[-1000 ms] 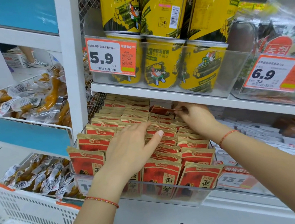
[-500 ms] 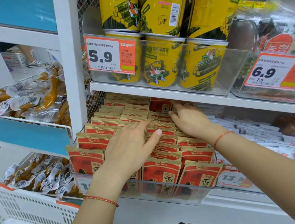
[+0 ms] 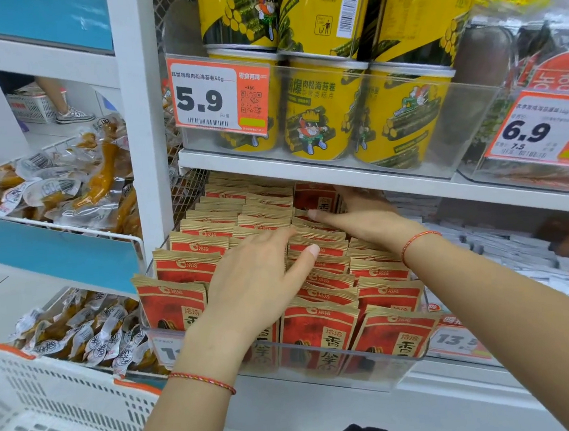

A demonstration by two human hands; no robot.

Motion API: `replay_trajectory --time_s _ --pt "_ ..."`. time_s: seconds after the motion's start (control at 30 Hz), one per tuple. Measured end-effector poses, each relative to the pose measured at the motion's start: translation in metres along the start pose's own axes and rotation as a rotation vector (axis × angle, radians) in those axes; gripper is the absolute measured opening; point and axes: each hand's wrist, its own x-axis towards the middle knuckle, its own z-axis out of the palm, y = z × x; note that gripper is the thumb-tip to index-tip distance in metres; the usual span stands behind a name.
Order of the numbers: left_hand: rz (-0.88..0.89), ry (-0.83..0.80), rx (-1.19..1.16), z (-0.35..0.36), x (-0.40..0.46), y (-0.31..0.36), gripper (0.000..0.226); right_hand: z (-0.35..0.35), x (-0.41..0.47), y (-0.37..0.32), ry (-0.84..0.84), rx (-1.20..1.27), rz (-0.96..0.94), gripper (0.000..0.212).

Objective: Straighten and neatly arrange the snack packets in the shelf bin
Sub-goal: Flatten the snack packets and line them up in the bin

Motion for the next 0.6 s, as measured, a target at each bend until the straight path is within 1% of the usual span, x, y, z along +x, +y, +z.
replay_trajectory --time_s 0.17,0.23,0.3,0.37,0.47,0.53,0.6 --pt "0.005 0.007 -0.003 -0.001 -0.001 0.001 0.058 -0.005 0.004 0.002 -0.084 0.007 0.025 0.088" --pt "0.008 0.009 -0.005 -0.001 -0.002 0.001 0.058 -0.004 0.007 0.001 -0.116 -0.043 0.036 0.087" --pt "0.009 0.011 -0.007 -0.001 -0.002 0.0 0.057 -0.003 0.007 0.001 -0.103 -0.064 0.04 0.083" --pt "0.01 0.011 -0.009 -0.001 -0.002 0.0 0.057 0.0 0.005 0.002 -0.047 -0.026 0.029 0.077" --pt "0.012 0.014 -0.011 0.0 -0.001 0.0 0.057 0.003 0.005 0.002 0.072 -0.026 -0.008 0.061" --pt "0.012 0.014 -0.013 0.0 0.0 -0.001 0.057 0.004 0.01 0.0 0.095 0.034 0.036 0.051" --pt "0.011 0.014 -0.011 0.0 0.0 -0.001 0.056 0.004 0.015 -0.005 0.082 0.085 0.105 0.046"
